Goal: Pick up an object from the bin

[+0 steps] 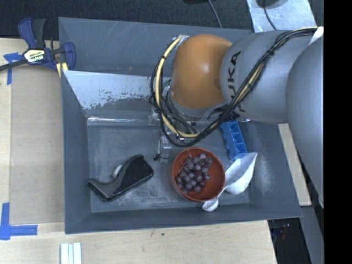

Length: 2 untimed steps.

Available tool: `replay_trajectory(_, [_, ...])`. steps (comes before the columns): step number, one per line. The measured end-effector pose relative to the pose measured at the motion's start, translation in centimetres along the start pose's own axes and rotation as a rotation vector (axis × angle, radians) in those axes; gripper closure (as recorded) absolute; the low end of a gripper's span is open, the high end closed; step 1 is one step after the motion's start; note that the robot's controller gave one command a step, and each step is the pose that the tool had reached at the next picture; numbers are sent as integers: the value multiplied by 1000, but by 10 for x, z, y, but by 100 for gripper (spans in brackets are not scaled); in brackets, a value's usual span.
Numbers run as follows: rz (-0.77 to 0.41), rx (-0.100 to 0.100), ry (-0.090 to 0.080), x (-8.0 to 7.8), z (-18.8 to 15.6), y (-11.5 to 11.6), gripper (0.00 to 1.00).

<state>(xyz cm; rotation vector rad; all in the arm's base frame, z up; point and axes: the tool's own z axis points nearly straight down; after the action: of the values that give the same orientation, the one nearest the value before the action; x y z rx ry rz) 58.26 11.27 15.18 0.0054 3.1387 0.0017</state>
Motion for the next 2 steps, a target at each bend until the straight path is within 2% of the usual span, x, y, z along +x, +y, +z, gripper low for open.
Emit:
replay_trajectory(1, [0,0,0,0,0,0,0])
replay_trajectory(2, [-124,2,-1,16,65,23,0])
